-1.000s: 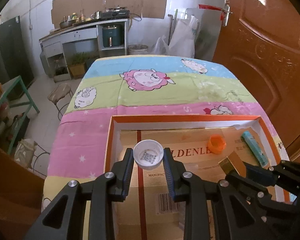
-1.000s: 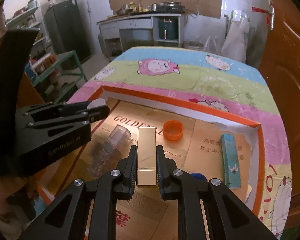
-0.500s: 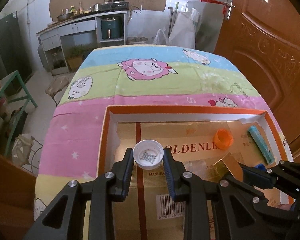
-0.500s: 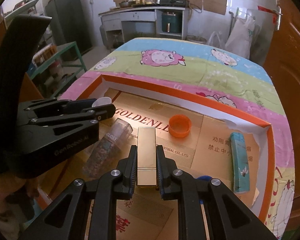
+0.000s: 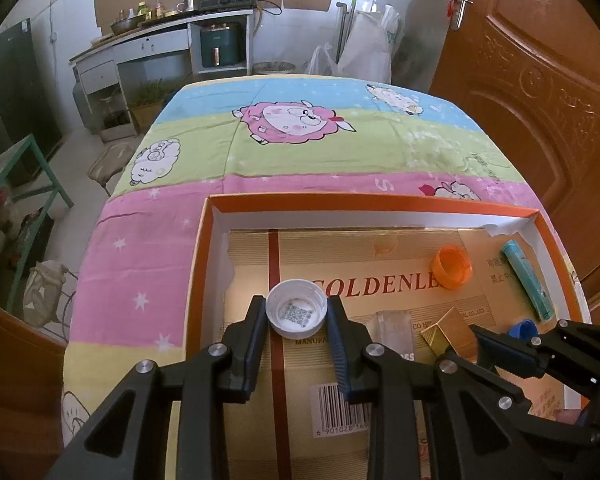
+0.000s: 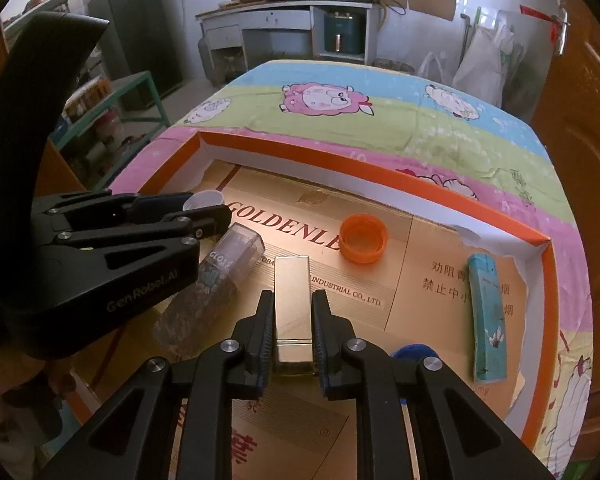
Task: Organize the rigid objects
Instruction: 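Lower the gold box and white cap into the tray and open both tools, then withdraw both open tools from the tray toward the quilt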
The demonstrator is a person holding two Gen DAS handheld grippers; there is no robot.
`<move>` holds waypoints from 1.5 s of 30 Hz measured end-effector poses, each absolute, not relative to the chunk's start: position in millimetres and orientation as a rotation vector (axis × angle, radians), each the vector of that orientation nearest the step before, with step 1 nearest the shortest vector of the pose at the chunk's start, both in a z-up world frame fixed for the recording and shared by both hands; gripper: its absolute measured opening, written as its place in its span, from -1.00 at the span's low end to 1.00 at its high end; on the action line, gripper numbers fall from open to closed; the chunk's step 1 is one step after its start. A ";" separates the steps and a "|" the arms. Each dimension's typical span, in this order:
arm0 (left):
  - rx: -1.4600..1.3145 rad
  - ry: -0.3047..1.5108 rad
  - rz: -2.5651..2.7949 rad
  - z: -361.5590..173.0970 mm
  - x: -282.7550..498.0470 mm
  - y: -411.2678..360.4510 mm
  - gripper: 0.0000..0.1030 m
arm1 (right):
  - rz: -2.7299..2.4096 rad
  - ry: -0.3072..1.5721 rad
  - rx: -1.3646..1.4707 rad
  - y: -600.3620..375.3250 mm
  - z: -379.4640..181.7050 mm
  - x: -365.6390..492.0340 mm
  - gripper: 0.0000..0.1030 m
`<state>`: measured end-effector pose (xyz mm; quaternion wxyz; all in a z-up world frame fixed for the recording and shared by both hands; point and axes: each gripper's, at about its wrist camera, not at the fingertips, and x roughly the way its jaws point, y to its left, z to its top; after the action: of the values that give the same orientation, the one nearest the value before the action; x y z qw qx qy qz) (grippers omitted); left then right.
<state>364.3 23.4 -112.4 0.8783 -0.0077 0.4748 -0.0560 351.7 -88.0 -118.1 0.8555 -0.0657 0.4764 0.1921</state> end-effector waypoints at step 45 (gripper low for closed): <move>-0.034 0.874 -0.095 -46.3 287.8 23.7 -0.14 | 0.351 0.896 -0.079 -116.9 -54.6 278.3 -0.45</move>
<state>287.8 23.7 -46.3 0.9048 -0.0162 0.4231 -0.0461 278.3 -116.9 -54.6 0.8857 -0.0380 0.4308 0.1689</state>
